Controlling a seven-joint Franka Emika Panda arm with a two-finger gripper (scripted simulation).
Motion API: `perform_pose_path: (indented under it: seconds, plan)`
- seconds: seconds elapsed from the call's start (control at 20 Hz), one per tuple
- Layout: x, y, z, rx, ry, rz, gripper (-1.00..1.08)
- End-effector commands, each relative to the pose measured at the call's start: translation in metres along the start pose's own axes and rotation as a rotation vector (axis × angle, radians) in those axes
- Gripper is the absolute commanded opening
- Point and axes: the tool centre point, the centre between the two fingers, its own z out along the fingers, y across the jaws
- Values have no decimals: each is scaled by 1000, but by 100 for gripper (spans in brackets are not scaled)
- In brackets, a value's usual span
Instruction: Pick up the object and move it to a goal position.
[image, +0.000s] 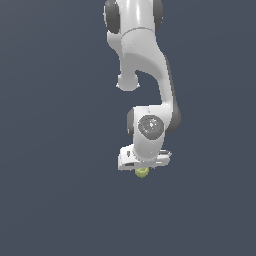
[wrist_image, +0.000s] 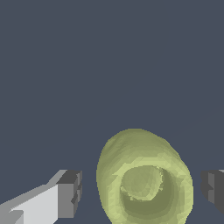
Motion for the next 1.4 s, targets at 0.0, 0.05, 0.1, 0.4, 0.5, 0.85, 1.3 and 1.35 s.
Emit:
perform_pose_path:
  seconds: [0.0, 0.05, 0.1, 0.4, 0.5, 0.85, 1.3, 1.35]
  plan:
    - [0, 0, 11, 0, 1, 0, 100]
    - [0, 0, 14, 0, 1, 0, 100]
    - [0, 0, 16, 0, 1, 0, 100]
    - [1, 0, 15, 0, 1, 0, -100]
    - [1, 0, 15, 0, 1, 0, -100]
    - [1, 0, 15, 0, 1, 0, -100]
    - [-8, -9, 9, 0, 1, 0, -100]
    - [-10, -11, 8, 0, 1, 0, -100]
